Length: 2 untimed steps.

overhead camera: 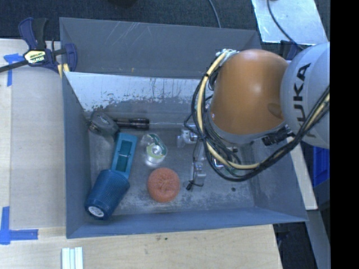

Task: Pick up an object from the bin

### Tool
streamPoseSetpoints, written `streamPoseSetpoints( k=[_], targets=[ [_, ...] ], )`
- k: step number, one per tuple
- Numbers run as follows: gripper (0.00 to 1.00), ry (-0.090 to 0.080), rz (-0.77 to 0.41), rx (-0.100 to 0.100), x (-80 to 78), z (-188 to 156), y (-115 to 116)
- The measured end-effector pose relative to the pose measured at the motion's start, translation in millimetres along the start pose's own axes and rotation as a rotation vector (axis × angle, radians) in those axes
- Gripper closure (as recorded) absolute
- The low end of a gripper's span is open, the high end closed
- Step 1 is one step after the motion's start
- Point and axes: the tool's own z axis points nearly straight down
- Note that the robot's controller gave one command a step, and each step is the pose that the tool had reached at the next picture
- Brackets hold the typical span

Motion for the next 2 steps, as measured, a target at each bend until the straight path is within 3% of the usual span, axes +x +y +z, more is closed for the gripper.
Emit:
streamPoseSetpoints(
  k=[1, 2],
  targets=[
    [0.00, 0.000, 0.000, 0.000, 0.0, 0, 0],
    [0.00, -0.012, -0.007, -0.001, -1.0, 23, 10]
  ],
)
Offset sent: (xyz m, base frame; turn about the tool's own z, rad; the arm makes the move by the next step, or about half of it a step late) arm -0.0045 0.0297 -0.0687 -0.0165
